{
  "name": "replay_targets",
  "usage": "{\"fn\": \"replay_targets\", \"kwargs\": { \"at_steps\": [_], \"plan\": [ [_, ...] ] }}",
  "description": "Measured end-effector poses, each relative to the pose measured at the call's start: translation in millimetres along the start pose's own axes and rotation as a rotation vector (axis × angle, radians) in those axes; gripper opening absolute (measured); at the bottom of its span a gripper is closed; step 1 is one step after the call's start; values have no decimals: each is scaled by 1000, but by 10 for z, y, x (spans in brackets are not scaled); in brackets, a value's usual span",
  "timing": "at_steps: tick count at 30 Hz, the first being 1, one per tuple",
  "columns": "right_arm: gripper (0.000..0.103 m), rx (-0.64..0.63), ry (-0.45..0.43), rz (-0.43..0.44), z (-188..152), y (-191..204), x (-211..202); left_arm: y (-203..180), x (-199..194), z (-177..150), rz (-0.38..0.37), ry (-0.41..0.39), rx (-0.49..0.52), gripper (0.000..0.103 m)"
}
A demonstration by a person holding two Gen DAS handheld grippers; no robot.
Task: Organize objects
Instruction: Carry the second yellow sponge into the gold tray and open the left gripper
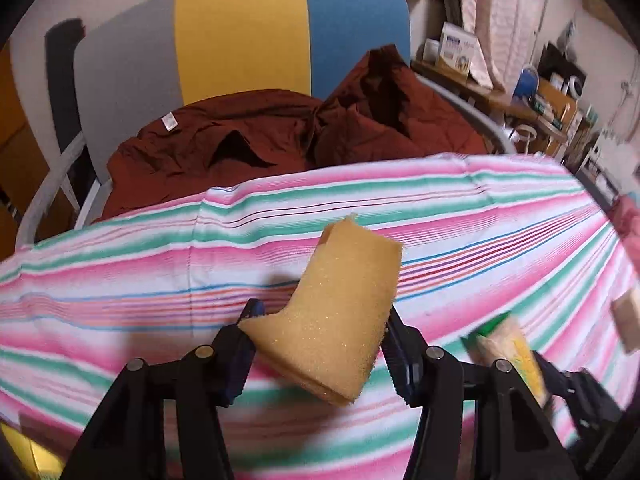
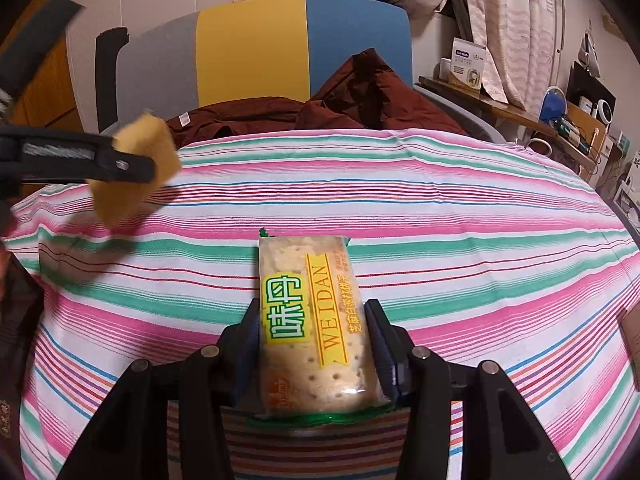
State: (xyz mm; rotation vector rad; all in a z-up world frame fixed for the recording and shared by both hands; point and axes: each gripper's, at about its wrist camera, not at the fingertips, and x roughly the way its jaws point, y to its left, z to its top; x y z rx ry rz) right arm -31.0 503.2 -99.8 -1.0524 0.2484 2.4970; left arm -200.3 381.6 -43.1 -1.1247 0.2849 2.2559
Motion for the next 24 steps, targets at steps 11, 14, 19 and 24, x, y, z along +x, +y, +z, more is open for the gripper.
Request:
{"fn": "replay_targets", "kwargs": {
  "at_steps": [11,14,19,24],
  "plan": [
    [50,2,1,-22,8,-15,-8,660,-1051,-376,-94,-95,-144,58],
    [49,0,-5,-39,7,-8,-27,970,-1278,-551,-79,-112,-202,58],
    [49,-4,-52,-64,1,11,-142,1351,-1477,-895,-49,-111,-267,58],
    [49,-21,-142,-73,-5,55,-335,1679,-1558,-1234,-25,-98,-349,58]
  ]
}}
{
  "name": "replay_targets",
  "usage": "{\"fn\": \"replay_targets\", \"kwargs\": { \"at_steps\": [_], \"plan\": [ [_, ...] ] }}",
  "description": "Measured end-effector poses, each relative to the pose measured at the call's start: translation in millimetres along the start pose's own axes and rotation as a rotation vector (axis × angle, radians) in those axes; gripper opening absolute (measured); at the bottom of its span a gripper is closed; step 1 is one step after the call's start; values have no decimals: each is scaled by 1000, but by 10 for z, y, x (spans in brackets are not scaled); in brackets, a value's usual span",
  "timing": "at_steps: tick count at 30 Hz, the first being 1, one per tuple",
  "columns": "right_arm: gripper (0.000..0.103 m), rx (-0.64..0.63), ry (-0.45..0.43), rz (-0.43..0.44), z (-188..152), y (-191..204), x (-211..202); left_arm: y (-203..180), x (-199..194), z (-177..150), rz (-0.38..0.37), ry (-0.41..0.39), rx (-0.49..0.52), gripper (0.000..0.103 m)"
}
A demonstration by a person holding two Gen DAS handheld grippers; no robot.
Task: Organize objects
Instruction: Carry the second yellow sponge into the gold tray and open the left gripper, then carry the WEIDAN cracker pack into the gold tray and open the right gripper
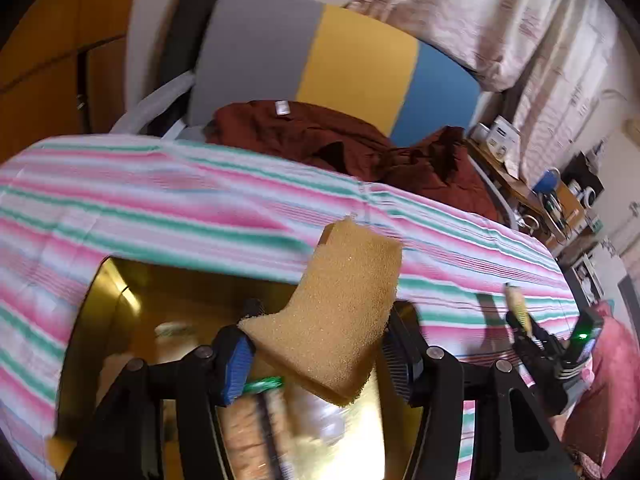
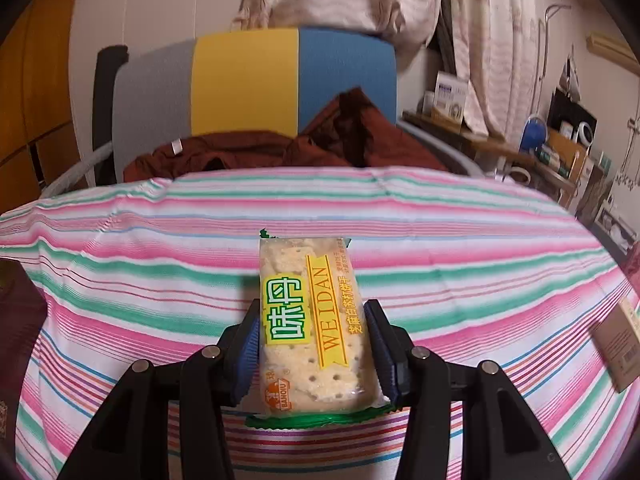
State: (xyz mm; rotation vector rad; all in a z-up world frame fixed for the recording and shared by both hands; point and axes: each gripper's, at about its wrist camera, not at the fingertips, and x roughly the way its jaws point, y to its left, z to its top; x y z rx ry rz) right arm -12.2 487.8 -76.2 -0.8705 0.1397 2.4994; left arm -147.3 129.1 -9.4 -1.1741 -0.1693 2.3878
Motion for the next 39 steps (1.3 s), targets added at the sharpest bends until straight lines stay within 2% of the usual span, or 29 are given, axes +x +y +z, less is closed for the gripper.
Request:
{"fn": "replay_targets", "kwargs": {
  "at_steps": [4,15,16,18,19,21,26,30,35,39],
  "plan": [
    [49,-11,-37,4,18,36,-128,143,-31,-126,11,13,-12,58],
    [49,46,4,158,-140,181,-585,390,259,-201,41,105,-100,60],
    [49,52,1,176,-157,217,-649,392,273,-200,51,103,-97,62],
    [49,70,-1,209,-173,274,-753,386,285,-184,79,101,-99,76],
    [49,84,-2,231,-179,308,-814,387,270,-176,92,95,-102,89],
    [49,111,7,280,-181,387,-922,396,163,-194,91,52,-104,94],
    [49,145,41,378,-210,631,-1074,381,-59,-250,106,14,-112,97],
    [49,126,77,431,-255,873,-1128,357,-340,-373,109,-49,-133,101],
    [49,108,124,499,-324,1131,-1218,225,-708,-620,126,-136,-86,103],
    [49,74,138,523,-333,1321,-1303,182,-903,-850,119,-173,-74,103]
  ]
}}
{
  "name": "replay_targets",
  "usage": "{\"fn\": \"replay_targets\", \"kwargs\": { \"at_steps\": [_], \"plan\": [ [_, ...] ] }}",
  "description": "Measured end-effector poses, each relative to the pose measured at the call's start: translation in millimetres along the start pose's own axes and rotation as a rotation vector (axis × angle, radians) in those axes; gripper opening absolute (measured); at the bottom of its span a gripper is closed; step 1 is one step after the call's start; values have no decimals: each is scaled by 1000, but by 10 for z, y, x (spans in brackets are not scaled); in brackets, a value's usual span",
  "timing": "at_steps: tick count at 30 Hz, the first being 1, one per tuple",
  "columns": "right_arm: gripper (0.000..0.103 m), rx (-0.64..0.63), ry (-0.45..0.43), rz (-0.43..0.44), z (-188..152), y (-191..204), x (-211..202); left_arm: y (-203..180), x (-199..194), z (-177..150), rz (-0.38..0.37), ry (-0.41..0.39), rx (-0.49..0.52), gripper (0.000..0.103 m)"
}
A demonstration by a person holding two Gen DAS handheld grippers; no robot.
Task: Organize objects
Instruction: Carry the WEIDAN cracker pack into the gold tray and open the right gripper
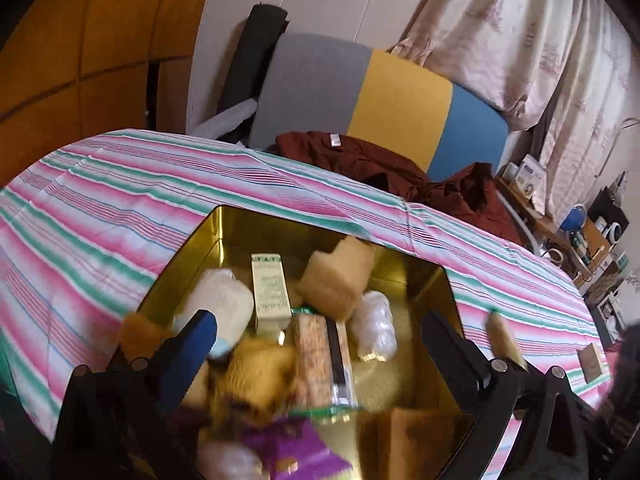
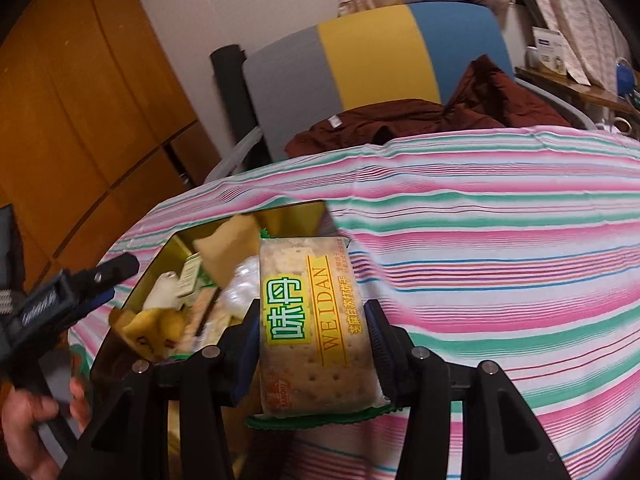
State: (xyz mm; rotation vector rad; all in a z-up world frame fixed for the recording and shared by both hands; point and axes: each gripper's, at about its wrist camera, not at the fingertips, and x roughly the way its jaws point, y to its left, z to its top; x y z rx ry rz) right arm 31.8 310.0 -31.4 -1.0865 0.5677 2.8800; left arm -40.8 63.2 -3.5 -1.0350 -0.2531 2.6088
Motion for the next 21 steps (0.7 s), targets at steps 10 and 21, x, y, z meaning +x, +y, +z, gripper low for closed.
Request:
{"fn": "replay_targets", "kwargs": {
  "at_steps": [10,21],
  "plan": [
    [49,-84,57,-10,-48,457,128,6,-342,-336,-16,-59,73,103],
    [49,-150,68,-76,-47,710,211,221,-536,-456,-9,-82,36,103]
  ]
}}
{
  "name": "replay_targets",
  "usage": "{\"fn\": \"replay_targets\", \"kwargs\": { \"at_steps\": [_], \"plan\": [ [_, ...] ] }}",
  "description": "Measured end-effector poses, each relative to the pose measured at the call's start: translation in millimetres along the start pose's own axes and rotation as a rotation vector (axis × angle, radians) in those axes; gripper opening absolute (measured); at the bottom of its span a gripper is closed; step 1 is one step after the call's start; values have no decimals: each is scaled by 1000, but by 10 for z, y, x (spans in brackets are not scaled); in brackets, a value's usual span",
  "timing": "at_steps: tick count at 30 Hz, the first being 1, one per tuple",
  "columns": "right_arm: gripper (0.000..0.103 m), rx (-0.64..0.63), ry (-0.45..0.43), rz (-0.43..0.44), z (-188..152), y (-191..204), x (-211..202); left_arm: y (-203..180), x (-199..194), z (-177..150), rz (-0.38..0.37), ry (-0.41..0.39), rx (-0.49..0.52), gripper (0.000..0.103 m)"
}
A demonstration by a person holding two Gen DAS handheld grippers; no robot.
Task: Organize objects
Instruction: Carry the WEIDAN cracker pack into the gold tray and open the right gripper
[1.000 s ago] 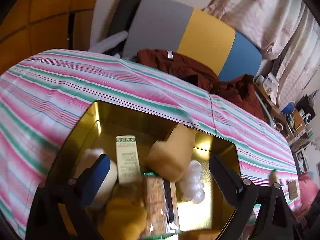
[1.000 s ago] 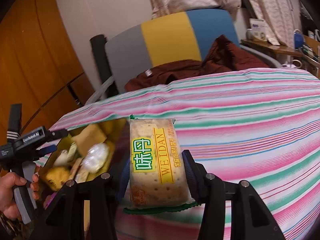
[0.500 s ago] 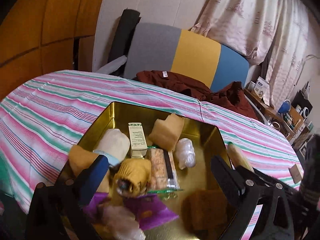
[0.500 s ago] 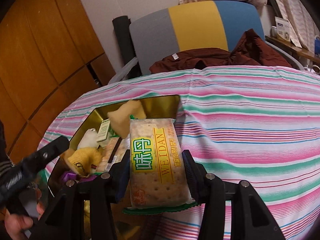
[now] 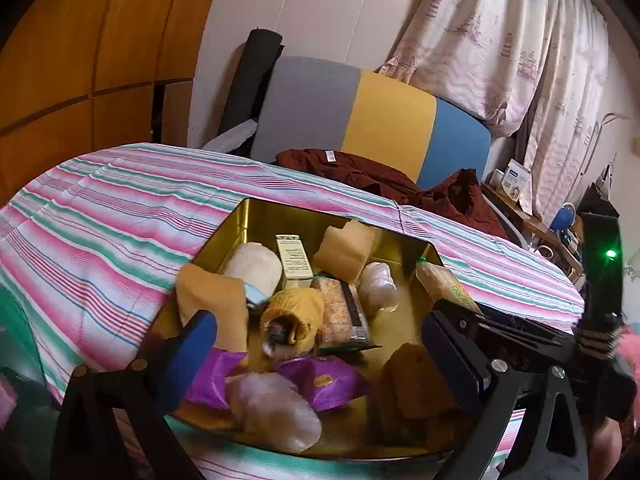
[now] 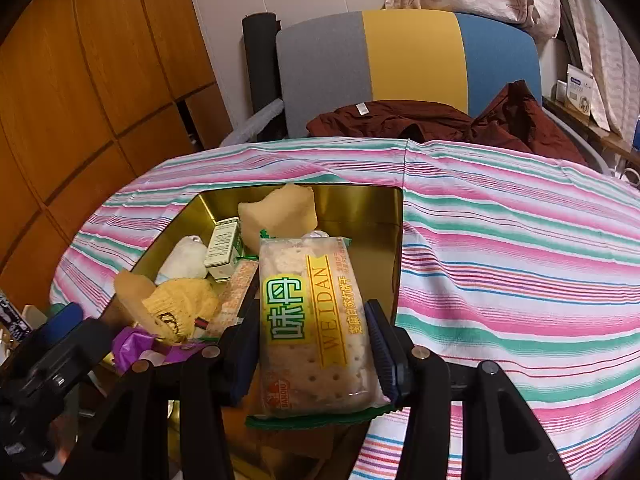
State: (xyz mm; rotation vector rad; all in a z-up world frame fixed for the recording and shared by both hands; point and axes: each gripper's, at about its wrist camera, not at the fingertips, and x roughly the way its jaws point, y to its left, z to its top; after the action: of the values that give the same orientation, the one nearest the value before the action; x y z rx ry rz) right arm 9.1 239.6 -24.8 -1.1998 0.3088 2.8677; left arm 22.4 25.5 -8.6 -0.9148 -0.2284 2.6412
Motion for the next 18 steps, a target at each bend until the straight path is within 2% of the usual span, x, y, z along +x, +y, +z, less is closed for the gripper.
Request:
{"fn": "replay_targets", "kwargs": {
  "at_steps": [7,18],
  "plan": [
    [49,12,4,-42,62,70,117,67,-77,-22,8,-6,-16,103],
    [49,46,1,-30,51,35,33,126,-141,-27,24,-17,-29,103]
  ]
}}
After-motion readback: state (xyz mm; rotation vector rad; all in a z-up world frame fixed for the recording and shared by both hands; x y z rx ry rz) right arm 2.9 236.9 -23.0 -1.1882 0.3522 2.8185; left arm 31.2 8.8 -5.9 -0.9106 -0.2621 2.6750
